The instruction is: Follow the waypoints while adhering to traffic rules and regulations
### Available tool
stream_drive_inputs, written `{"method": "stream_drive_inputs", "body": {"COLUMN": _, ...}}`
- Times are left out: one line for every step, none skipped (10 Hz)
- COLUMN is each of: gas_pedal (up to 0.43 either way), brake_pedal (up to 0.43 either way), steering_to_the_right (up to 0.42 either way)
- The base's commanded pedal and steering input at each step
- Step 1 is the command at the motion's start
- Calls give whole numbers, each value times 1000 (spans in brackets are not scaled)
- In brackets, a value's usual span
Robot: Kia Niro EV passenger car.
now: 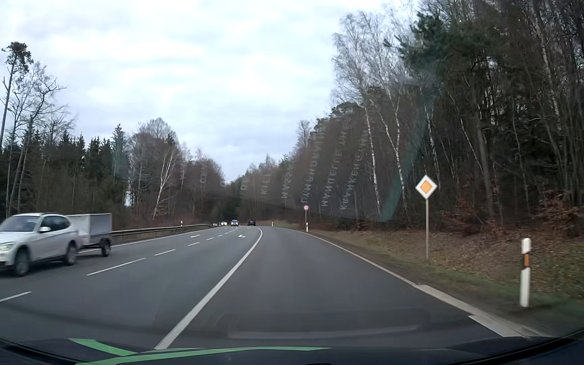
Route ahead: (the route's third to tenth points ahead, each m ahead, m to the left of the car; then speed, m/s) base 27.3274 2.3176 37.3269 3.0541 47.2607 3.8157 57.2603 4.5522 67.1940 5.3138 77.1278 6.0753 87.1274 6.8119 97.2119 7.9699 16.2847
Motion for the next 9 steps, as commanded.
{"method": "stream_drive_inputs", "body": {"gas_pedal": 240, "brake_pedal": 0, "steering_to_the_right": -4}}
{"method": "stream_drive_inputs", "body": {"gas_pedal": 240, "brake_pedal": 0, "steering_to_the_right": -5}}
{"method": "stream_drive_inputs", "body": {"gas_pedal": 240, "brake_pedal": 0, "steering_to_the_right": -6}}
{"method": "stream_drive_inputs", "body": {"gas_pedal": 240, "brake_pedal": 0, "steering_to_the_right": -8}}
{"method": "stream_drive_inputs", "body": {"gas_pedal": 240, "brake_pedal": 0, "steering_to_the_right": -9}}
{"method": "stream_drive_inputs", "body": {"gas_pedal": 240, "brake_pedal": 0, "steering_to_the_right": -9}}
{"method": "stream_drive_inputs", "body": {"gas_pedal": 240, "brake_pedal": 0, "steering_to_the_right": -9}}
{"method": "stream_drive_inputs", "body": {"gas_pedal": 248, "brake_pedal": 0, "steering_to_the_right": -7}}
{"method": "stream_drive_inputs", "body": {"gas_pedal": 248, "brake_pedal": 0, "steering_to_the_right": -7}}
